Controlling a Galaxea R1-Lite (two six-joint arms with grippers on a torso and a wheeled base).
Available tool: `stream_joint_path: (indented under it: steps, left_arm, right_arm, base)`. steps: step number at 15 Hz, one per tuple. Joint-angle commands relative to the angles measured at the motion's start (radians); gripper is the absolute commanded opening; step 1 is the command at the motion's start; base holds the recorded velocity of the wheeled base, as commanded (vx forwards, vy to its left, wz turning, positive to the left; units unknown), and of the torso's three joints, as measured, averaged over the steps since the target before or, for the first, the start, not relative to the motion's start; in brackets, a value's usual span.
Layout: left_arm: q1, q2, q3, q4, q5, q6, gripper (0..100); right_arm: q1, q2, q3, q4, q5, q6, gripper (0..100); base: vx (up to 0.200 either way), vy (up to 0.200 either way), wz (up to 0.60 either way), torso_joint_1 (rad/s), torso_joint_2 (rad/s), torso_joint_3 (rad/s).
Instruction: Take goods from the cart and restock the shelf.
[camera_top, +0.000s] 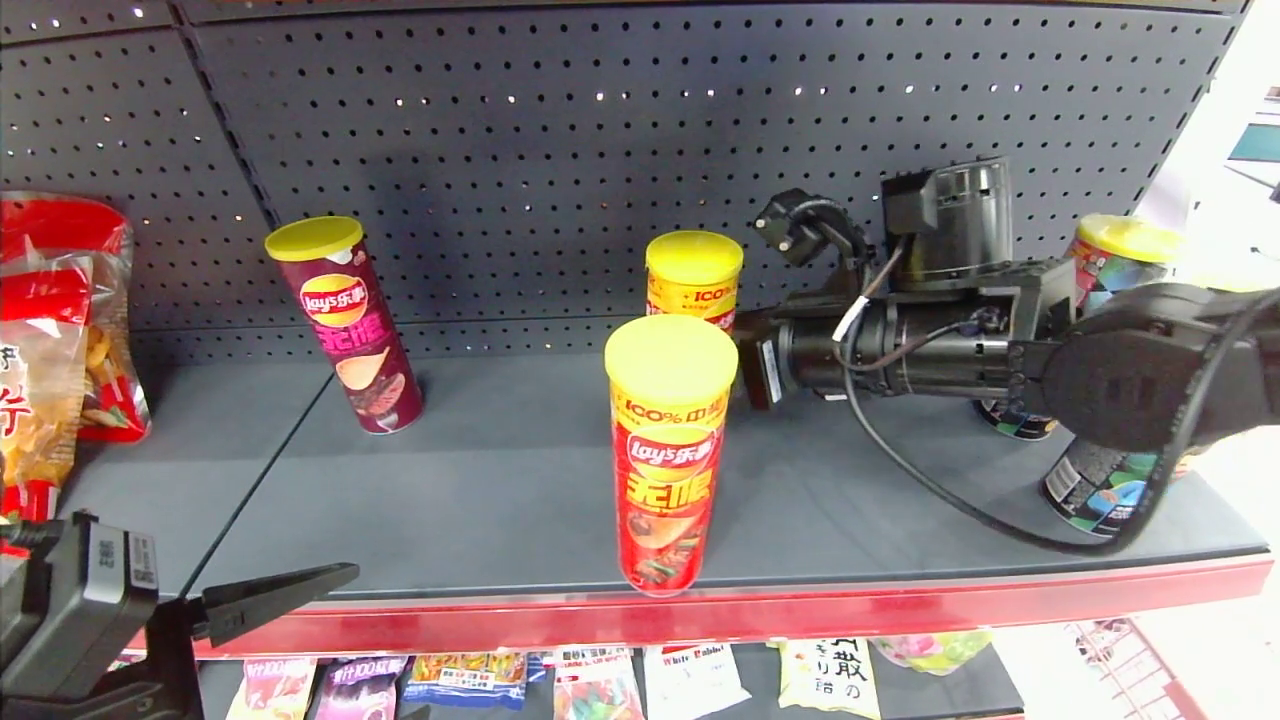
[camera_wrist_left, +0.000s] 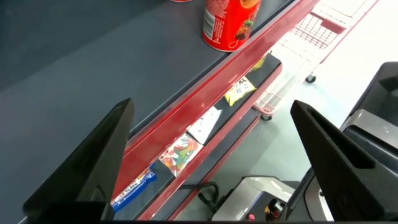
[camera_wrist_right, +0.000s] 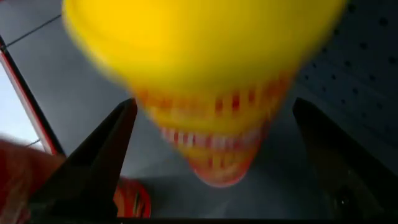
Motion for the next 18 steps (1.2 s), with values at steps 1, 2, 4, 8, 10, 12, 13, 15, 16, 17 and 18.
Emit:
stream_joint_path:
  steps: [1, 2, 4, 8, 10, 12, 13, 15, 16, 17, 18]
  left_arm:
    - [0.0, 0.015, -0.007, 0.003, 0.001, 0.0, 100]
    - [0.0, 0.037, -0.011, 0.001, 0.007, 0.0, 100]
    - [0.0, 0.09, -0.028, 0.001, 0.033, 0.0, 100]
    - [0.0, 0.23, -0.123, -0.001, 0.096, 0.002, 100]
    - [-0.004, 0.313, -0.172, -0.001, 0.171, 0.005, 100]
    - [-0.037, 0.389, -0.195, 0.001, 0.214, 0.006, 100]
    - [-0.055, 0.426, -0.209, 0.001, 0.214, 0.006, 100]
    - [-0.072, 0.512, -0.257, -0.001, 0.218, 0.006, 100]
    - [-0.074, 0.547, -0.291, -0.001, 0.22, 0.006, 100]
    - [-0.074, 0.59, -0.335, 0.001, 0.226, 0.006, 100]
    - [-0.074, 0.616, -0.36, 0.003, 0.237, 0.008, 100]
  right_arm:
    - [-0.004, -0.103, 0.078, 0.0, -0.019, 0.004, 100]
    - [-0.004, -0.153, 0.129, 0.0, -0.051, 0.033, 100]
    - [-0.007, -0.209, 0.199, 0.0, -0.114, 0.062, 100]
    - [-0.015, -0.377, 0.411, 0.0, -0.205, 0.071, 100]
    - [-0.003, -0.506, 0.508, 0.001, -0.205, 0.068, 100]
    - [0.011, -0.661, 0.615, 0.001, -0.205, 0.068, 100]
    - [0.009, -0.746, 0.666, 0.003, -0.206, 0.068, 100]
    - [-0.007, -0.881, 0.729, 0.015, -0.229, 0.068, 100]
    - [-0.02, -0.925, 0.747, 0.017, -0.252, 0.068, 100]
    - [-0.038, -0.974, 0.765, 0.018, -0.266, 0.069, 100]
    - [-0.052, -1.002, 0.776, 0.02, -0.269, 0.069, 100]
  base:
    - [0.0, 0.0, 0.0, 0.0, 0.0, 0.0]
    - [0.0, 0.0, 0.0, 0.0, 0.0, 0.0]
    - [0.0, 0.0, 0.0, 0.0, 0.0, 0.0]
    - [0.0, 0.0, 0.0, 0.0, 0.0, 0.0]
    - [0.0, 0.0, 0.0, 0.0, 0.0, 0.0]
    - [0.0, 0.0, 0.0, 0.0, 0.0, 0.0]
    - [0.0, 0.0, 0.0, 0.0, 0.0, 0.0]
    - [0.0, 0.0, 0.0, 0.0, 0.0, 0.0]
    - [0.0, 0.0, 0.0, 0.0, 0.0, 0.0]
    - [0.0, 0.0, 0.0, 0.0, 0.0, 0.0]
    - [0.0, 0.0, 0.0, 0.0, 0.0, 0.0]
